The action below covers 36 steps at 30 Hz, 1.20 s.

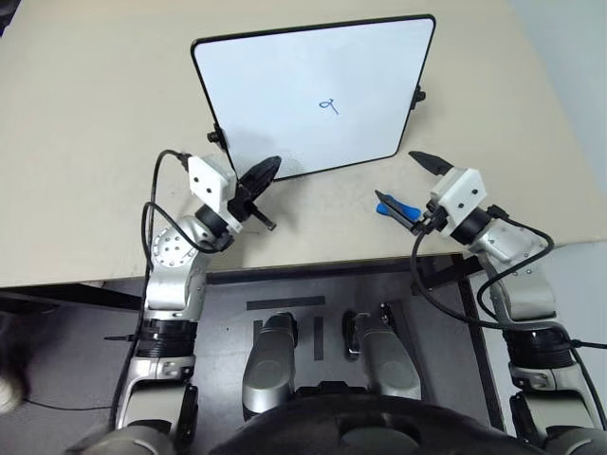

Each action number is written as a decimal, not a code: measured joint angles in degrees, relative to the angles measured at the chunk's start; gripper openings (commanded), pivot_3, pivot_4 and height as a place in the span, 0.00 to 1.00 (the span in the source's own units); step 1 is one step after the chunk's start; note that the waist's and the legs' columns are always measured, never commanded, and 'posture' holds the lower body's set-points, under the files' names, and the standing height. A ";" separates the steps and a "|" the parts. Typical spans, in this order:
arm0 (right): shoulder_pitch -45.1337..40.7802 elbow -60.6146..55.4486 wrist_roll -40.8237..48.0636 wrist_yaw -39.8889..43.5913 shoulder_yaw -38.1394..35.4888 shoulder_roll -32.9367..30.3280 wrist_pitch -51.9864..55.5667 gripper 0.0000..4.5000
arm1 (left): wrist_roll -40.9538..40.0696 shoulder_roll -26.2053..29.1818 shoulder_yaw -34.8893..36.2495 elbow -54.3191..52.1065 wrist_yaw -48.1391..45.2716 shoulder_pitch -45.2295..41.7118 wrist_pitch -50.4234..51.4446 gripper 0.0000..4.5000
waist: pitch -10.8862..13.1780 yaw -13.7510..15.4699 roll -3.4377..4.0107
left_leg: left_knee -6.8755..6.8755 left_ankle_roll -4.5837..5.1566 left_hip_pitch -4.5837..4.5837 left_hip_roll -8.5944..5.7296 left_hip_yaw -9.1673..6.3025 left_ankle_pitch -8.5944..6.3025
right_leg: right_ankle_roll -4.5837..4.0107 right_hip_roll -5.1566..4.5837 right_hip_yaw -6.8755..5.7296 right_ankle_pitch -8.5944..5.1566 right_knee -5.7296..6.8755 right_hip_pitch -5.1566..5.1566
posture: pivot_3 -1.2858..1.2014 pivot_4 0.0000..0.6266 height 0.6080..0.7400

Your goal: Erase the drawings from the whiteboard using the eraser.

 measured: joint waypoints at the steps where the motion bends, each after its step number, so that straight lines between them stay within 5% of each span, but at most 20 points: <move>1: 0.13 0.00 0.00 -0.06 0.01 0.14 -0.02 0.95 | 0.00 -0.01 -0.03 0.00 -0.08 -0.25 0.08 0.00 | 0.00 0.00 0.00 | 0.00 0.00 0.00 0.00 0.00 0.00 | -0.05 0.00 0.00 0.03 0.00 0.00 | 0.52 0.24 1.00; 27: -4.67 5.73 0.55 6.68 3.01 -1.24 0.13 0.95 | 0.34 -0.81 1.94 -7.57 4.49 8.68 0.22 0.00 | 0.00 -0.24 0.00 | -0.04 -0.04 0.00 0.01 -0.01 -0.03 | 0.15 0.03 0.00 -0.13 0.00 -0.02 | 0.52 0.24 1.00; 36: 1.84 2.64 2.49 10.07 2.59 -6.17 4.58 0.95 | 0.36 -1.75 1.00 -7.69 5.08 8.75 0.54 0.00 | 0.00 0.21 -0.01 | -0.04 -0.09 -0.01 -0.01 0.01 -0.10 | 0.08 0.02 0.01 -0.15 -0.02 -0.01 | 0.52 0.24 1.00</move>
